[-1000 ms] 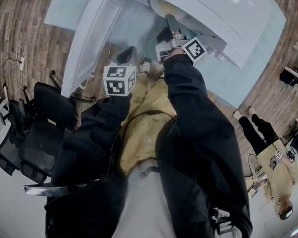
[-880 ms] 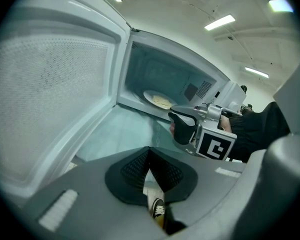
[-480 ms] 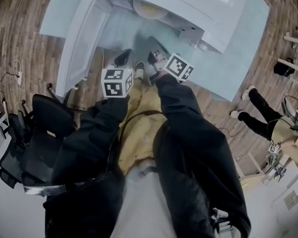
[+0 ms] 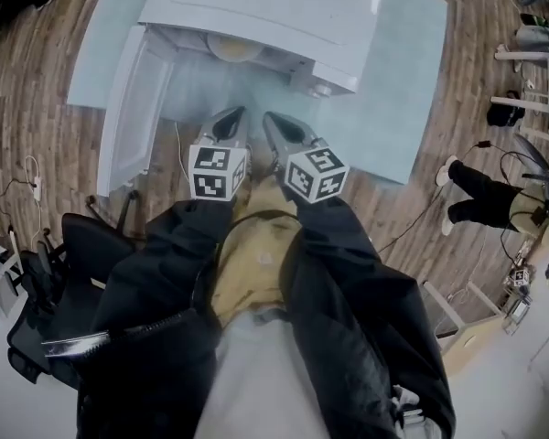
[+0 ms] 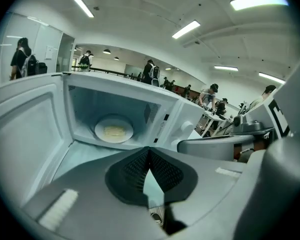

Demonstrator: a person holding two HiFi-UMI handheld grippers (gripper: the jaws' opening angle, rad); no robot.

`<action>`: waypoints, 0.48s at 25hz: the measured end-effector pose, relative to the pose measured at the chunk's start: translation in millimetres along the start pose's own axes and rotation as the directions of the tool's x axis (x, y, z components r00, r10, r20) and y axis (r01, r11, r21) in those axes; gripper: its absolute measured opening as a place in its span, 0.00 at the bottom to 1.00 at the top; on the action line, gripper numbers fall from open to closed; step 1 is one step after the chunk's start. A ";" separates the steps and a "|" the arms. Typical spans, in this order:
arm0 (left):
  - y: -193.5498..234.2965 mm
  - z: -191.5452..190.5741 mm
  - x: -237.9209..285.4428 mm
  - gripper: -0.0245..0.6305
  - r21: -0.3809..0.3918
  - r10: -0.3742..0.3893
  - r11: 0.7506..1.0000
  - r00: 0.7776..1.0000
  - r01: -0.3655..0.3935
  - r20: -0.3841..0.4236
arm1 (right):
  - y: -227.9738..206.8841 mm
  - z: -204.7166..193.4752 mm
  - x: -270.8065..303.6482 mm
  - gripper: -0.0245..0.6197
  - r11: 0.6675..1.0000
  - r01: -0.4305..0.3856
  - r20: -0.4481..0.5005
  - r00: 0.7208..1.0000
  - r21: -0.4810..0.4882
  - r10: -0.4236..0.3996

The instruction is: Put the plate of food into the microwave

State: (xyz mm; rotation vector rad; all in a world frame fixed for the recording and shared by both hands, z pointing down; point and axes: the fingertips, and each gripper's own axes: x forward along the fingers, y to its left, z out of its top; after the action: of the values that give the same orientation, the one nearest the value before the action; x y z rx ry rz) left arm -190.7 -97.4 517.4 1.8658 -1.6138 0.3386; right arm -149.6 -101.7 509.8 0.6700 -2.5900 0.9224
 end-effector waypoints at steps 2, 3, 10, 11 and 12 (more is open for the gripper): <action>-12.6 12.7 0.3 0.03 0.026 -0.019 0.999 1.000 0.019 0.020 | 0.7 13.5 -16.5 0.03 0.995 0.042 0.021 0.999 -0.090 -0.040; -19.4 19.1 0.6 0.03 0.037 -0.028 0.999 0.999 0.027 0.031 | -0.4 20.5 -24.8 0.03 0.989 0.070 0.033 0.997 -0.131 -0.066; -62.1 80.0 7.4 0.03 0.148 -0.091 0.986 0.987 0.071 0.132 | -6.8 88.8 -69.8 0.03 0.921 0.212 0.173 0.971 -0.326 -0.162; -68.8 88.8 8.7 0.03 0.164 -0.106 0.983 0.983 0.081 0.147 | -8.6 100.0 -76.5 0.03 0.915 0.232 0.203 0.964 -0.329 -0.171; -75.1 96.6 8.6 0.03 0.179 -0.120 0.980 0.980 0.091 0.161 | -9.6 110.0 -83.0 0.03 0.910 0.251 0.232 0.956 -0.331 -0.179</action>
State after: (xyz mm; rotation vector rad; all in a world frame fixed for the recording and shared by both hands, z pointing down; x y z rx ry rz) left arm -137.5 -160.3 426.6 2.1536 -1.6325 0.2850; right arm -89.0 -153.6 397.0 0.9566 -2.6779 0.3143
